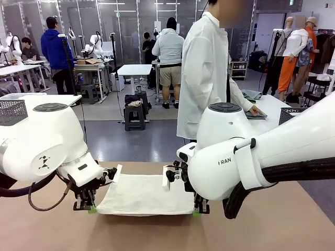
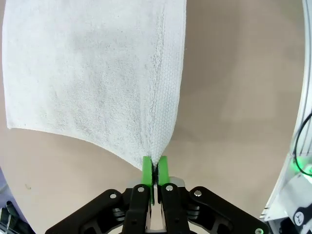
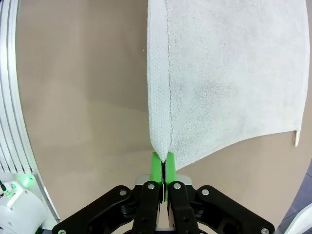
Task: Fold the towels and place them in the basket.
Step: When a person lays out a Towel with hook on the table, fold it in half twice.
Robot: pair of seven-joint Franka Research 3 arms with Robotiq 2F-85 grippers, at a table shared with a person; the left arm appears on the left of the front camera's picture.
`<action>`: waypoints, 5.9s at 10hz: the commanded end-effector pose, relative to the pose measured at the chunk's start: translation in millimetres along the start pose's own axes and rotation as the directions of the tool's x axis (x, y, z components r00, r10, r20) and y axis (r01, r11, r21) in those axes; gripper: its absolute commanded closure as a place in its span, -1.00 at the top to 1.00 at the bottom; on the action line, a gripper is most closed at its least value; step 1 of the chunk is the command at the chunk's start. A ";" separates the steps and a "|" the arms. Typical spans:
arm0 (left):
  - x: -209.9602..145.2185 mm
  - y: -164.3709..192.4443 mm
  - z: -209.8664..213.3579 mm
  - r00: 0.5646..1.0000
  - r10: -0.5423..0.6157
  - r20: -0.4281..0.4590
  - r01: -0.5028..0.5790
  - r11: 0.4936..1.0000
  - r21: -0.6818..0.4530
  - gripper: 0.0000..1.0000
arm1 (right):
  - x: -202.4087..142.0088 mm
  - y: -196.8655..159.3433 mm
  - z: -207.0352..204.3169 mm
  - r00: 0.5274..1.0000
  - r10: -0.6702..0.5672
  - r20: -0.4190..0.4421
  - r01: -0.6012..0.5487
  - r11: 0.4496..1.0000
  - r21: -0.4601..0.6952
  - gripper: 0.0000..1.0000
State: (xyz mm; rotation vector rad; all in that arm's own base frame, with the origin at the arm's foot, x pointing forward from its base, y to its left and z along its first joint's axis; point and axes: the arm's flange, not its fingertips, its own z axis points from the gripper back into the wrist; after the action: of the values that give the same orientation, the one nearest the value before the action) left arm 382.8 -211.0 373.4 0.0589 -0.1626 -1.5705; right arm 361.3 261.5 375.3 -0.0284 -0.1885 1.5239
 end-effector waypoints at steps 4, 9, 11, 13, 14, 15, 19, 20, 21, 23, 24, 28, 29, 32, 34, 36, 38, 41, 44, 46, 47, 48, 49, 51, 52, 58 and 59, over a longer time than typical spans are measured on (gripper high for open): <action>0.4 -0.6 -9.5 1.000 -0.001 -0.007 0.001 1.000 -0.018 -1.00 | 0.0 -0.5 -2.8 1.000 -0.002 -0.001 0.002 1.000 0.004 -1.00; 0.0 68.3 15.0 0.997 -0.070 0.045 0.076 0.985 -0.152 -0.89 | 11.1 -94.4 19.3 0.997 0.075 0.011 -0.076 0.989 0.127 -0.94; 8.9 113.2 23.0 0.997 -0.069 0.039 0.074 0.982 -0.175 -0.89 | 22.3 -136.4 24.7 0.997 0.079 0.013 -0.080 0.984 0.160 -0.94; 24.6 163.2 17.8 0.996 -0.075 0.042 0.082 0.975 -0.207 -0.89 | 32.1 -177.0 13.5 0.998 0.062 0.014 -0.063 0.980 0.190 -0.94; 28.3 172.2 16.0 0.998 -0.061 0.033 0.067 0.971 -0.229 -0.89 | 35.0 -182.0 5.8 0.999 0.050 0.021 -0.053 0.973 0.224 -0.94; 36.2 199.7 7.4 0.999 -0.046 0.025 0.051 0.976 -0.213 -0.89 | 38.0 -202.9 -10.5 0.999 0.039 0.016 -0.041 0.972 0.232 -0.94; 33.4 235.5 -8.8 0.999 0.040 0.014 -0.036 0.977 -0.212 -0.89 | 30.4 -231.0 -35.1 0.999 -0.040 0.001 0.039 0.971 0.236 -0.94; 32.0 242.3 -14.4 0.999 0.048 0.008 -0.045 0.976 -0.214 -0.89 | 27.0 -238.1 -38.8 0.999 -0.046 -0.002 0.045 0.973 0.228 -0.94; 30.7 248.8 -20.2 0.998 0.062 0.002 -0.061 0.976 -0.207 -0.89 | 24.9 -244.7 -42.6 0.999 -0.047 0.002 0.045 0.974 0.221 -0.94; 28.0 257.9 -30.7 0.994 0.110 -0.015 -0.110 0.974 -0.197 -0.89 | 18.8 -255.3 -48.5 0.997 -0.079 -0.013 0.080 0.975 0.209 -0.94; 28.3 264.2 -35.6 0.993 0.119 -0.014 -0.120 0.975 -0.186 -0.89 | 15.6 -262.9 -51.2 0.996 -0.090 -0.013 0.090 0.977 0.192 -0.94; 19.6 273.0 -41.8 0.974 0.226 -0.028 -0.227 0.957 -0.178 -0.89 | 8.7 -277.7 -63.5 0.988 -0.150 -0.024 0.152 0.969 0.194 -0.94; 17.3 274.6 -44.2 0.967 0.251 -0.037 -0.253 0.951 -0.175 -0.89 | 6.7 -280.9 -65.8 0.987 -0.155 -0.027 0.158 0.968 0.194 -0.94; 13.9 276.4 -49.0 0.957 0.288 -0.047 -0.292 0.941 -0.172 -0.89 | 1.6 -287.8 -69.7 0.981 -0.189 -0.038 0.193 0.962 0.191 -0.94; 12.2 275.7 -49.6 0.953 0.298 -0.058 -0.304 0.936 -0.177 -0.89 | -0.3 -286.1 -71.6 0.978 -0.205 -0.049 0.210 0.958 0.194 -0.94; 11.9 274.8 -52.5 0.952 0.298 -0.066 -0.305 0.936 -0.175 -0.50 | -1.2 -285.4 -72.6 0.977 -0.204 -0.055 0.211 0.959 0.189 -0.54; 8.8 271.4 -53.4 0.945 0.319 -0.071 -0.326 0.934 -0.149 -0.10 | -3.5 -283.1 -71.9 0.978 -0.203 -0.050 0.208 0.967 0.149 -0.14; -8.8 257.4 -43.0 0.929 0.365 -0.057 -0.369 0.926 -0.079 -0.01 | -9.1 -274.9 -61.5 0.973 -0.229 -0.026 0.230 0.964 0.131 -0.07; -44.1 215.6 4.4 0.987 0.151 0.051 -0.130 0.947 -0.294 0.70 | -16.5 -215.9 -10.4 0.937 -0.350 0.000 0.339 0.908 0.247 0.66; -79.9 181.6 33.2 0.994 0.049 0.102 -0.022 0.966 -0.256 0.70 | -15.3 -168.4 15.7 0.871 -0.491 -0.009 0.476 0.838 0.267 0.66; -95.9 168.1 40.2 0.983 0.028 0.182 0.016 0.971 -0.238 0.70 | -12.2 -151.7 21.0 0.825 -0.565 -0.007 0.549 0.798 0.248 0.66; -109.9 156.7 44.5 0.966 0.029 0.256 0.024 0.979 -0.205 0.70 | -8.4 -138.3 23.8 0.764 -0.645 -0.011 0.624 0.734 0.270 0.66; -123.5 146.7 45.6 0.941 0.040 0.335 0.018 0.985 -0.169 0.70 | -5.3 -126.1 25.7 0.710 -0.704 -0.025 0.678 0.673 0.295 0.66; -141.4 132.1 41.3 0.888 0.090 0.451 -0.041 0.992 -0.118 0.70 | -5.9 -112.3 27.3 0.606 -0.792 -0.074 0.766 0.557 0.321 0.66; -147.2 129.6 37.6 0.858 0.095 0.505 -0.041 0.992 -0.117 0.70 | -6.0 -107.3 27.6 0.584 -0.808 -0.083 0.783 0.533 0.320 0.66; -179.9 119.8 19.7 0.724 0.100 0.683 0.009 0.988 -0.154 0.70 | -5.7 -109.8 26.9 0.649 -0.756 -0.086 0.734 0.593 0.331 0.67; -182.5 118.9 17.1 0.715 0.107 0.691 0.007 0.987 -0.160 1.00 | -2.0 -103.3 27.4 0.531 -0.844 -0.079 0.821 0.488 0.295 1.00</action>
State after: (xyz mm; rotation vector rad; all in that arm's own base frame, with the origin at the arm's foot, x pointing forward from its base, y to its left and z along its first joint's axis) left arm 499.0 -31.7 400.0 -0.6315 -0.6020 -1.4743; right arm 467.0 246.9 416.6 0.3436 0.0205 0.6324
